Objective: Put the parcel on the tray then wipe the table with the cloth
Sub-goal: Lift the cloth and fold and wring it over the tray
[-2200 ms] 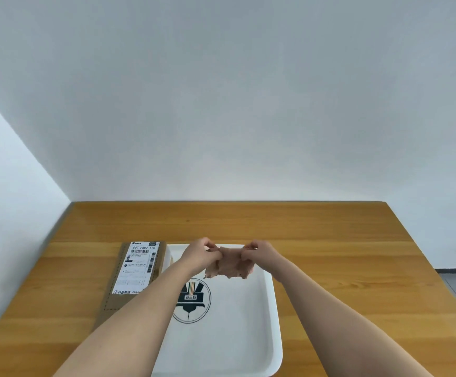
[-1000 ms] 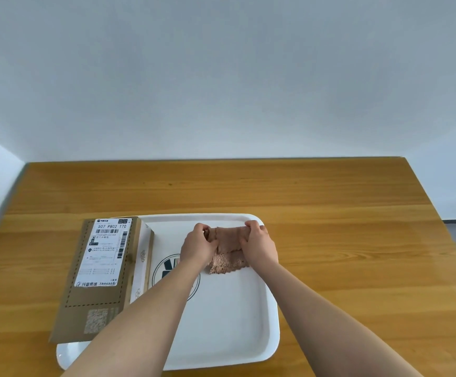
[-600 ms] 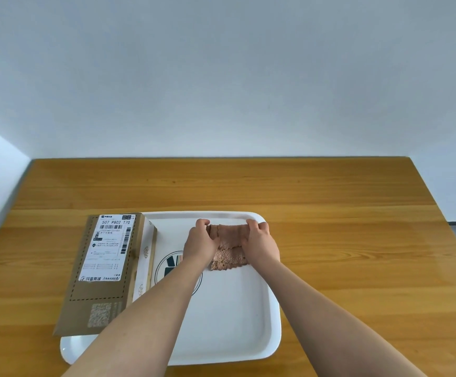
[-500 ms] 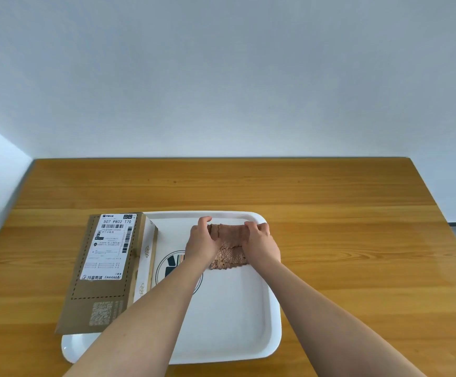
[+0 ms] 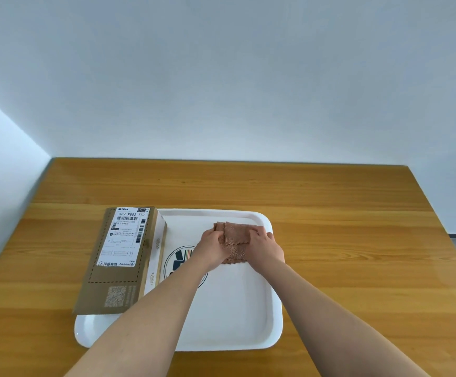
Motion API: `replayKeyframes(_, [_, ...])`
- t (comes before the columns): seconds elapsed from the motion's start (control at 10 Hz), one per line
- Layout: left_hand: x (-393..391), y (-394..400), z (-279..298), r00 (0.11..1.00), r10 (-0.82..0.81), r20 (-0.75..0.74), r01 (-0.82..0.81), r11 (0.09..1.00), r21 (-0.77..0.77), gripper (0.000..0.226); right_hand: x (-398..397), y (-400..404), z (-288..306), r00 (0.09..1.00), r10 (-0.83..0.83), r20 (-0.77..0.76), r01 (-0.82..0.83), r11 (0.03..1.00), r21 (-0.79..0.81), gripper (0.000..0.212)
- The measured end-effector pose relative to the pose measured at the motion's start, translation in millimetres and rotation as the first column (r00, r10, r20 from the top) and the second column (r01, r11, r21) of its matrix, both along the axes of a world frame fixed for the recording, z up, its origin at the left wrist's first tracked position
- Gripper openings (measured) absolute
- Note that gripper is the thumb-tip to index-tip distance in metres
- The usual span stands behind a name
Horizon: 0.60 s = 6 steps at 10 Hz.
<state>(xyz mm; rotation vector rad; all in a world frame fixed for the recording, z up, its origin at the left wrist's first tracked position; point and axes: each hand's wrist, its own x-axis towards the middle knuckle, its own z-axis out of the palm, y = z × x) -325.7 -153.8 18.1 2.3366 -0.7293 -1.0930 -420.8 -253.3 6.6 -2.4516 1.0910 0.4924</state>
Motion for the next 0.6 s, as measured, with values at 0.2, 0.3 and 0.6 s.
replayKeyframes(0.2, [-7,11,11,0.998,0.006,-0.069,-0.002,0.998,0.056,0.053,-5,6,14,0.994,0.051,-0.093,-0.049,0.998,0.026,0.042])
replayKeyframes(0.3, [-11,17,18,0.992,0.012,-0.126,0.001,0.994,0.107,0.047,-10,11,22,0.986,0.086,-0.145,-0.081,0.996,0.037,0.045])
replayKeyframes(0.6, [-12,37,47,0.999,0.044,-0.021,-0.043,0.998,0.047,0.008,-14,23,44,0.991,0.016,-0.134,-0.012,1.0,0.026,0.039])
